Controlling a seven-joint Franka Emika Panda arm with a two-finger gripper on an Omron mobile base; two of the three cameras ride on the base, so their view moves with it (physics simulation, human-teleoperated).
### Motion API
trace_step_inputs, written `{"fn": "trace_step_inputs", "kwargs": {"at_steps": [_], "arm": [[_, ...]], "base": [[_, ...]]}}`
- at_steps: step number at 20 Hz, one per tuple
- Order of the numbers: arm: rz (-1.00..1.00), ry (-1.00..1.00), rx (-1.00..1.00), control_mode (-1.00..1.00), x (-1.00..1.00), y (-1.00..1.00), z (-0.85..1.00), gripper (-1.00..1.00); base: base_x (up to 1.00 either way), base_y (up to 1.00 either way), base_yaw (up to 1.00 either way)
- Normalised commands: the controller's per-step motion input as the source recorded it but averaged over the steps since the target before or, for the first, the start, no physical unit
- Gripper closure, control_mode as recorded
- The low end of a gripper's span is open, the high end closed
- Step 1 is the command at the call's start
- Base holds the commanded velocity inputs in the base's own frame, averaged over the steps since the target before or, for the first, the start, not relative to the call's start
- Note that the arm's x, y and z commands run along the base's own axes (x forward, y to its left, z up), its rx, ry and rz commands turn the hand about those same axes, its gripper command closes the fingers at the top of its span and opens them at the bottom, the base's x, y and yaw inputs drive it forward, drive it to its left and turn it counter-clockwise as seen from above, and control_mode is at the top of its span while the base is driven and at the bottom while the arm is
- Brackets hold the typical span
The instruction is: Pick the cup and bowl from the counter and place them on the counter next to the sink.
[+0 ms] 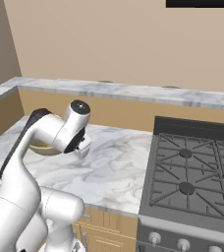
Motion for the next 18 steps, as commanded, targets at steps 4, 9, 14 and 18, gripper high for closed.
{"fn": "trace_step_inputs", "kwargs": {"at_steps": [4, 9, 14, 18], "arm": [[0.0, 0.0, 0.02, -1.0, -0.73, 0.0, 0.4, 1.0], [0.0, 0.0, 0.01, -1.0, -0.71, -0.01, 0.3, 1.0], [0.0, 0.0, 0.0, -1.0, -0.6, 0.0, 0.26, 1.0], [0.0, 0.0, 0.0, -1.0, -0.41, 0.0, 0.07, 1.0]], "base": [[0.0, 0.0, 0.0], [0.0, 0.0, 0.0], [0.0, 0.0, 0.0], [0.0, 0.0, 0.0]]}}
